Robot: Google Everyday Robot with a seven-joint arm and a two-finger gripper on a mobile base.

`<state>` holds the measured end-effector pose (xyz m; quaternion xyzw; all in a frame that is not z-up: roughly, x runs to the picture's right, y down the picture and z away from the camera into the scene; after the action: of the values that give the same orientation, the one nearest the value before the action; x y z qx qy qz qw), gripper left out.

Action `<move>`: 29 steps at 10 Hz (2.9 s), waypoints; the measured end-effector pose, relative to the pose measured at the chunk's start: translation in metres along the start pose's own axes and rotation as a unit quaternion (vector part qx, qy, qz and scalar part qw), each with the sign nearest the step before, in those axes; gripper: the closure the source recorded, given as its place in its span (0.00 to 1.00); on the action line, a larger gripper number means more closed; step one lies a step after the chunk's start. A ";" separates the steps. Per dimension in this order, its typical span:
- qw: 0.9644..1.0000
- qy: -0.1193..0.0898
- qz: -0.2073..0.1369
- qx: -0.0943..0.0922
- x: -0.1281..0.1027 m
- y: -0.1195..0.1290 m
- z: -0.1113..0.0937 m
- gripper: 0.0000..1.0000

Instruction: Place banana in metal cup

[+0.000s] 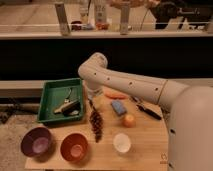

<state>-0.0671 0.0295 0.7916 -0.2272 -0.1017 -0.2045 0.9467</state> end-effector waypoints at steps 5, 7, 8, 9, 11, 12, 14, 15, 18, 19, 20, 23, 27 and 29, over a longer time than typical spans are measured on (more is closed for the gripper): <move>0.999 -0.006 -0.031 0.006 -0.015 -0.019 0.013 0.20; 0.999 -0.005 -0.037 0.007 -0.012 -0.022 0.018 0.20; 0.999 -0.004 -0.040 0.008 -0.015 -0.026 0.021 0.20; 0.999 -0.004 -0.043 0.010 -0.017 -0.030 0.025 0.20; 0.999 -0.004 -0.052 0.012 -0.023 -0.037 0.031 0.20; 0.998 -0.006 -0.056 0.013 -0.025 -0.040 0.034 0.20; 0.998 -0.008 -0.060 0.013 -0.028 -0.045 0.039 0.20; 0.998 -0.010 -0.065 0.015 -0.034 -0.049 0.044 0.20; 0.997 -0.011 -0.074 0.017 -0.037 -0.056 0.051 0.20; 0.997 -0.011 -0.080 0.017 -0.041 -0.058 0.055 0.20; 0.996 -0.012 -0.087 0.018 -0.045 -0.058 0.058 0.20; 0.994 -0.010 -0.107 0.017 -0.050 -0.059 0.067 0.20; 0.992 -0.010 -0.126 0.016 -0.052 -0.061 0.078 0.20; 0.991 -0.011 -0.135 0.012 -0.052 -0.062 0.084 0.20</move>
<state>-0.1488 0.0362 0.8744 -0.2020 -0.1442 -0.3267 0.9120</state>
